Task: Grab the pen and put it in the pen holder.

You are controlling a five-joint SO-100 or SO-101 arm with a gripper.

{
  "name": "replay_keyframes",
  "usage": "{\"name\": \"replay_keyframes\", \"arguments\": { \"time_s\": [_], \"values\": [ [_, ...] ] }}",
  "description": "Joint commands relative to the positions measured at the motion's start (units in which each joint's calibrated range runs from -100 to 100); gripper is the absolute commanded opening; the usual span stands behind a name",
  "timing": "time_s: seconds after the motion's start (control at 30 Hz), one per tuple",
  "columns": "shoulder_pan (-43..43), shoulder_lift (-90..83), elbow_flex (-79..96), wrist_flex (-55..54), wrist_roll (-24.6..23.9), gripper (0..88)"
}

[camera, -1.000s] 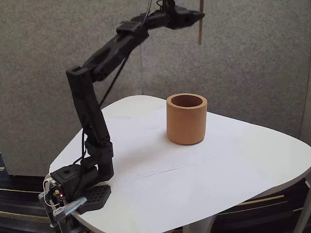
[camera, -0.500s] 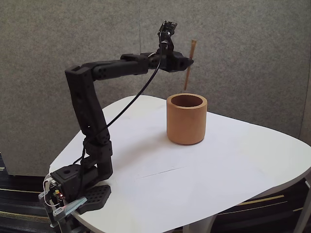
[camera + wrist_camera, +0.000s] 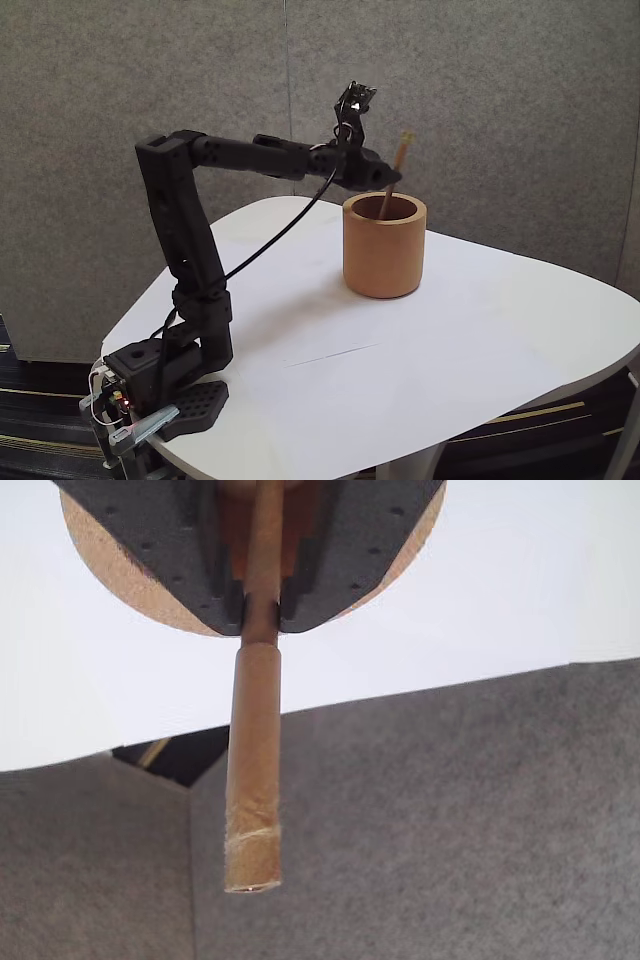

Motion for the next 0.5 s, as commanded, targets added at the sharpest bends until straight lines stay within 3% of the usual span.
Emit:
{"name": "replay_keyframes", "arguments": {
  "time_s": [0.0,0.47],
  "values": [
    [-0.47,-1.51,1.62,-2.46,0.23,0.7],
    [-0.47,-1.51,7.22,-2.12,0.12,0.6]
  ]
}}
